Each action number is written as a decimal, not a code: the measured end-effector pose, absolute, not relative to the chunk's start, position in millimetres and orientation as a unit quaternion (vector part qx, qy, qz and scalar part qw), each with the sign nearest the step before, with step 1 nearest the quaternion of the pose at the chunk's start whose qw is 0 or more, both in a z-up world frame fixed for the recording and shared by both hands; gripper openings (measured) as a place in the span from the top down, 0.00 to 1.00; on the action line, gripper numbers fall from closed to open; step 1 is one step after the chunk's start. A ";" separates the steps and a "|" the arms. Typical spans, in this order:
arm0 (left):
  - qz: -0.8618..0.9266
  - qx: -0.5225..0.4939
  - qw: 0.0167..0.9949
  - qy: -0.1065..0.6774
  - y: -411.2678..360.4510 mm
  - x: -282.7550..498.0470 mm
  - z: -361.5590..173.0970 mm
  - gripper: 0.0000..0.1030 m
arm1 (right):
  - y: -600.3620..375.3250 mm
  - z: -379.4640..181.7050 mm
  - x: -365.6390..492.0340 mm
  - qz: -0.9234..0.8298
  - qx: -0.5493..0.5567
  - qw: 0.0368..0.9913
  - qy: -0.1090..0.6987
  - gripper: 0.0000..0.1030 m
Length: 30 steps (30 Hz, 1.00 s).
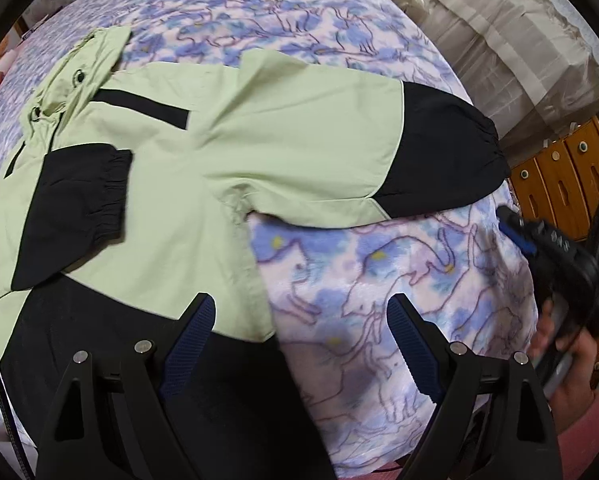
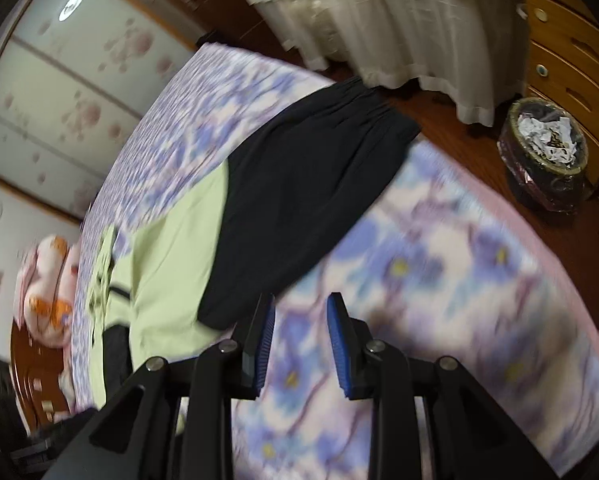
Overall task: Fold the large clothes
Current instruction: 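Grasp the black cuff of the other sleeve with the right tool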
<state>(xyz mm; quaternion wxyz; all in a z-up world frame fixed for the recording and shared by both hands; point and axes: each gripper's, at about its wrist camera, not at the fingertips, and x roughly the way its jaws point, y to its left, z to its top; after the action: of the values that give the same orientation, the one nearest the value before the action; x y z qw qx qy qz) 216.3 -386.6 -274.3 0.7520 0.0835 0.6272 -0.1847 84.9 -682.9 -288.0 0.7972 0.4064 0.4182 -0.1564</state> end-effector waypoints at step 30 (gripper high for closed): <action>-0.138 0.036 0.750 0.646 -390.9 251.6 -303.1 0.16 | -739.3 -289.1 126.1 -0.238 0.437 0.813 0.302 0.96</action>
<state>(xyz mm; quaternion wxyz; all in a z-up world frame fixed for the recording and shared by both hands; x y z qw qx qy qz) 251.6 -390.9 -303.1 0.7497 0.0361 0.6461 -0.1384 126.1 -739.3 -289.1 0.8127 0.4372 0.3024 -0.2384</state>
